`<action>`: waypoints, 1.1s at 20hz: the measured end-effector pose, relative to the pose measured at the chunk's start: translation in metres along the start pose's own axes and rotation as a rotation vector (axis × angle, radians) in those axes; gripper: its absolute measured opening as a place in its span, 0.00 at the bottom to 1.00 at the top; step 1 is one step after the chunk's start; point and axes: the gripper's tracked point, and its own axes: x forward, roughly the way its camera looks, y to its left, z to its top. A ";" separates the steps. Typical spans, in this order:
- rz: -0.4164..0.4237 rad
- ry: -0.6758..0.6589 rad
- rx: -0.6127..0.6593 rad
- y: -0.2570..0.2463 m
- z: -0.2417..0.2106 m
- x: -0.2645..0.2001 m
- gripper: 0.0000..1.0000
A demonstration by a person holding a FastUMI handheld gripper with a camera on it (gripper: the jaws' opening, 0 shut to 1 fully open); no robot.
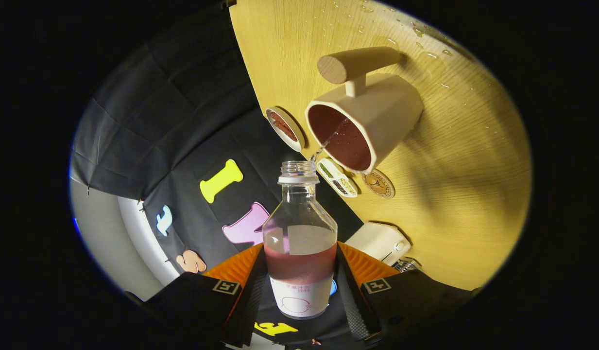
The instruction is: Take the bottle from table, then pour the juice into the cup, finally place the bottle on the coaster
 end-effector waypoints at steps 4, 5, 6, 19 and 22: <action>0.016 -0.022 0.037 0.008 -0.001 0.003 0.77; 0.017 -0.024 0.043 0.010 -0.002 0.003 0.76; 0.018 -0.021 0.047 0.010 -0.006 0.003 0.76; 0.035 -0.010 0.066 0.019 -0.015 -0.001 0.76; 0.034 -0.017 0.064 0.019 -0.014 0.001 0.76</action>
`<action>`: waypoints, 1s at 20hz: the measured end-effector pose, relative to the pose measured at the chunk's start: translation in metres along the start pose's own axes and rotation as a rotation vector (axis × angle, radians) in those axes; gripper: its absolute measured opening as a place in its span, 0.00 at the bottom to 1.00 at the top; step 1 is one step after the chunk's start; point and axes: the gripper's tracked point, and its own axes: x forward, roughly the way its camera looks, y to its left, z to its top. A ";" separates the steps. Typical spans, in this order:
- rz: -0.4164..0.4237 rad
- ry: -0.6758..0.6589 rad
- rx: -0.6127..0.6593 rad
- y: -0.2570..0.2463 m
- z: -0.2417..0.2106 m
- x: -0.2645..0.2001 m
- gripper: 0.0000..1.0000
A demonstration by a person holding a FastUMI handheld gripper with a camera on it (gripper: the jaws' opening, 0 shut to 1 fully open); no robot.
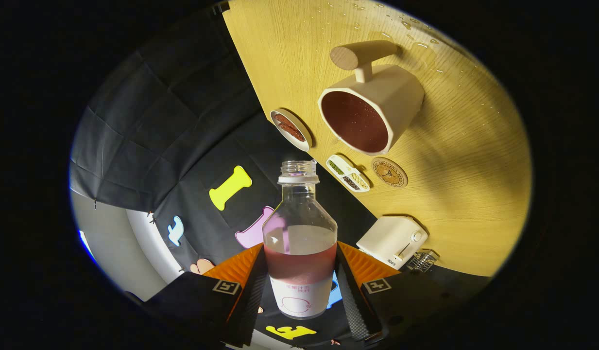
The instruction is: Take the bottle from table, then pour the juice into the cup, finally place the bottle on the coaster
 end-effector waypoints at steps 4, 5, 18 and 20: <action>-0.009 0.002 -0.006 -0.003 -0.004 0.001 0.77; -0.012 0.004 -0.007 -0.004 -0.004 0.002 0.76; -0.210 0.095 -0.491 -0.063 -0.004 -0.008 0.76; -0.243 0.099 -0.637 -0.073 0.001 -0.012 0.76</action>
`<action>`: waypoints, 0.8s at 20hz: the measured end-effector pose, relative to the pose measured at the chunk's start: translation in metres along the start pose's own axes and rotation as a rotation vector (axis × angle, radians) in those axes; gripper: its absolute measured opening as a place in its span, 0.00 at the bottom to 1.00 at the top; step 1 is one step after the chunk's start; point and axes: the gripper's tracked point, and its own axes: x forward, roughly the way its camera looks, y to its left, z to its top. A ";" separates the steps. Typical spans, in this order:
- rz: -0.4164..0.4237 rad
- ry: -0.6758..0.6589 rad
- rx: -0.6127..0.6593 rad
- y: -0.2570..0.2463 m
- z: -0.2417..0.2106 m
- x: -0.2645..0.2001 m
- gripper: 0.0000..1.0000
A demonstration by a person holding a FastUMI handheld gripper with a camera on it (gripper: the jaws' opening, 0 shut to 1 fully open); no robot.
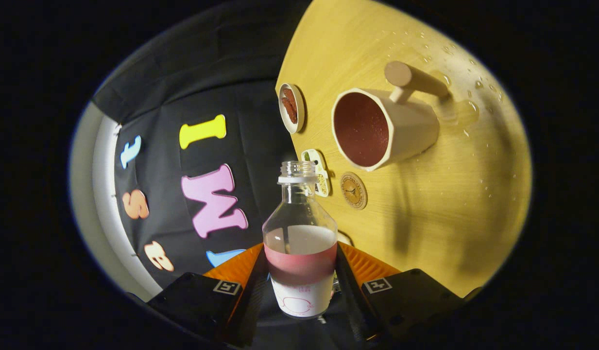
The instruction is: Take the bottle from table, then pour the juice into the cup, finally place the bottle on the coaster
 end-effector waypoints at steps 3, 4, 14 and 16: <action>-0.040 0.008 -0.231 -0.012 -0.009 -0.002 0.76; -0.047 0.000 -0.314 -0.014 -0.010 -0.002 0.76; -0.029 -0.200 -1.041 0.029 -0.022 -0.012 0.76; -0.009 -0.234 -1.139 0.045 -0.031 -0.014 0.76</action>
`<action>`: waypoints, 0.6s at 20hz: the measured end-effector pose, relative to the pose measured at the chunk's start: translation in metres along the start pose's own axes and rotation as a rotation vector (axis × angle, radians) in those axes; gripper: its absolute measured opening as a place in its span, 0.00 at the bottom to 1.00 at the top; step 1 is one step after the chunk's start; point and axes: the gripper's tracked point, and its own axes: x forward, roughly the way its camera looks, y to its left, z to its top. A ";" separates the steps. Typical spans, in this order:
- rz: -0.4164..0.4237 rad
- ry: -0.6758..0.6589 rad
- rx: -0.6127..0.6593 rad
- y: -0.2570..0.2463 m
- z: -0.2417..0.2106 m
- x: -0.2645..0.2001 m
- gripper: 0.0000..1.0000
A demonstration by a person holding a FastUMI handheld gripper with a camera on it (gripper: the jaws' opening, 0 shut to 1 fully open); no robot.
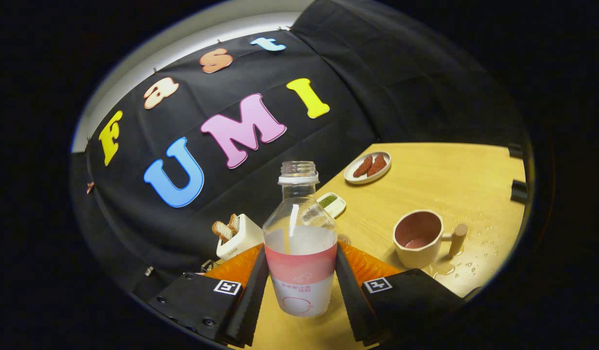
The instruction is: Take the bottle from table, then pour the juice into the cup, finally place the bottle on the coaster
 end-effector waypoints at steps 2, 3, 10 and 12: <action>-0.003 -0.042 -0.075 0.013 0.013 0.002 0.76; -0.008 -0.061 -0.111 0.017 0.017 0.004 0.76; -0.023 -0.190 -0.364 0.050 0.048 0.031 0.76; -0.025 -0.233 -0.414 0.059 0.053 0.045 0.76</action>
